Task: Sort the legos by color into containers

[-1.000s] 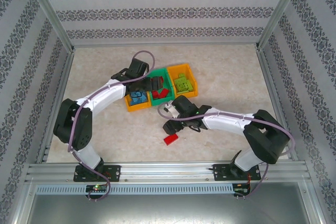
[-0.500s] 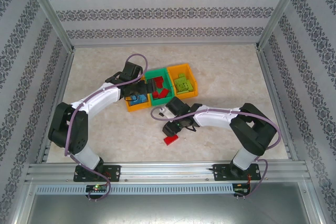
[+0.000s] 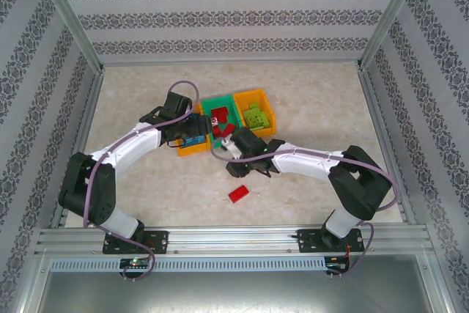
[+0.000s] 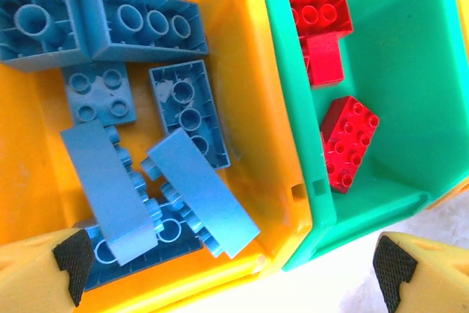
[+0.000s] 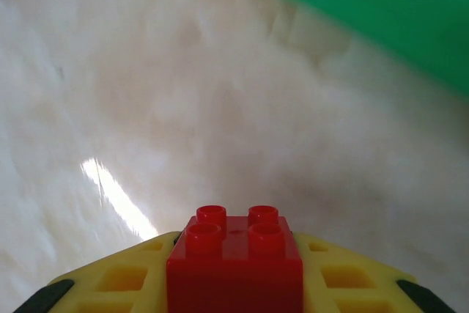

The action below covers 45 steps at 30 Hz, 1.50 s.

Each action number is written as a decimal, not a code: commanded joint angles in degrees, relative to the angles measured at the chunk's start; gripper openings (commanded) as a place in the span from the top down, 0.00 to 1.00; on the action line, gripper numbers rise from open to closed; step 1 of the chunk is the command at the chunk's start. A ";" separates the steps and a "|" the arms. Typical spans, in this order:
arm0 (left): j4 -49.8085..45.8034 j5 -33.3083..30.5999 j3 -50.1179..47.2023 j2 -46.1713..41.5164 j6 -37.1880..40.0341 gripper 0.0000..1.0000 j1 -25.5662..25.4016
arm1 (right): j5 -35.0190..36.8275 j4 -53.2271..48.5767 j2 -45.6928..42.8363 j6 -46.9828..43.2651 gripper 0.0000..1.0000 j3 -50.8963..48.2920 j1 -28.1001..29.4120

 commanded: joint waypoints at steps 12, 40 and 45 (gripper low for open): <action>2.78 -2.08 -9.29 -9.26 1.11 0.01 0.74 | 0.12 -1.50 16.71 17.75 0.68 29.17 -10.19; 6.83 -3.62 -10.88 3.63 22.85 0.09 -37.01 | 2.87 0.34 5.11 21.91 0.25 22.21 -14.52; 7.72 -1.54 -9.27 6.60 23.64 0.13 -38.50 | 3.44 0.92 -1.00 22.10 0.21 14.29 -18.62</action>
